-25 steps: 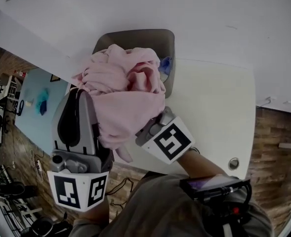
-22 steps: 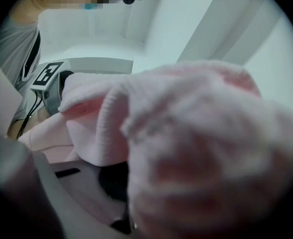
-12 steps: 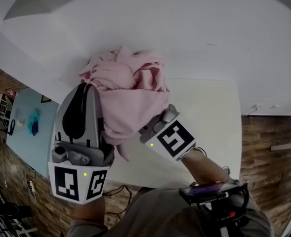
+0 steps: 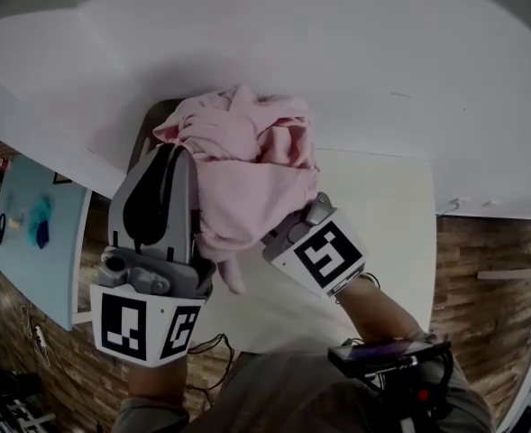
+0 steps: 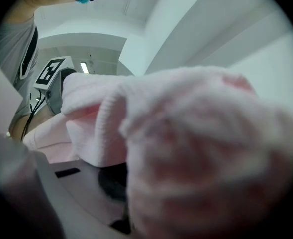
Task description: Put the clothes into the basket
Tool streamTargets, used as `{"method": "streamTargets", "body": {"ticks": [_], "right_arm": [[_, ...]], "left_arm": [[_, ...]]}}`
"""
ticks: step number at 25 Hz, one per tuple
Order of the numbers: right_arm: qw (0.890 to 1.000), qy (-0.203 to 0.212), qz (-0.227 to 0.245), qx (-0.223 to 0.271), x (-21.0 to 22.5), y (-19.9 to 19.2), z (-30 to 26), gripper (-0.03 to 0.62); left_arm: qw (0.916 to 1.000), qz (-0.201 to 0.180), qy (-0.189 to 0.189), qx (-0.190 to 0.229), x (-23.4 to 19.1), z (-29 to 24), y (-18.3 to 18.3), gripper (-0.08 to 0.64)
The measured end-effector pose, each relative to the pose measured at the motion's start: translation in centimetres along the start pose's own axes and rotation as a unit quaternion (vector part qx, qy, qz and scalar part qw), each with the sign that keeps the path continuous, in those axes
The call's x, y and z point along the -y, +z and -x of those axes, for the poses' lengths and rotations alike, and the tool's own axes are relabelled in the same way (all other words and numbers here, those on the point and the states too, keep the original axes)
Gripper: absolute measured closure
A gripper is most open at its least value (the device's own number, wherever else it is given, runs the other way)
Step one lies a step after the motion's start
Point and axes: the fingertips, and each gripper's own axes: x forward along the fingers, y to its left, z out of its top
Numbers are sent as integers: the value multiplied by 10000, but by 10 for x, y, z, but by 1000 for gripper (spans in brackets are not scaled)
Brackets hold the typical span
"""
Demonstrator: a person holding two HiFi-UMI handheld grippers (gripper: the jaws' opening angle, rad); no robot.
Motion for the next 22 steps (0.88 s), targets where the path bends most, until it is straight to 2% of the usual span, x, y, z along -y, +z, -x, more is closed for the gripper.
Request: {"method": "streamTargets", "body": {"ticks": [6, 11, 13, 16, 19, 22], "right_arm": [[9978, 197, -138, -625, 17, -37, -28, 584], [9912, 389, -188, -1253, 32, -70, -58, 584], [9880, 420, -156, -1481, 34, -77, -64, 583], [9785, 438, -159, -2009, 38, -90, -73, 576], [9631, 610, -60, -2622, 32, -108, -74, 509], [9601, 659, 14, -2718, 24, -108, -60, 511]], "left_arm": [[9988, 424, 39, -256, -32, -23, -43, 506], [9954, 789, 119, -528, -67, -47, -82, 502], [9949, 860, 175, -487, -78, -51, -87, 495], [9961, 773, 291, -321, -94, -55, -89, 495], [9949, 835, 378, -411, -98, -55, -103, 495], [9941, 906, 455, -394, -90, -41, -104, 495]]}}
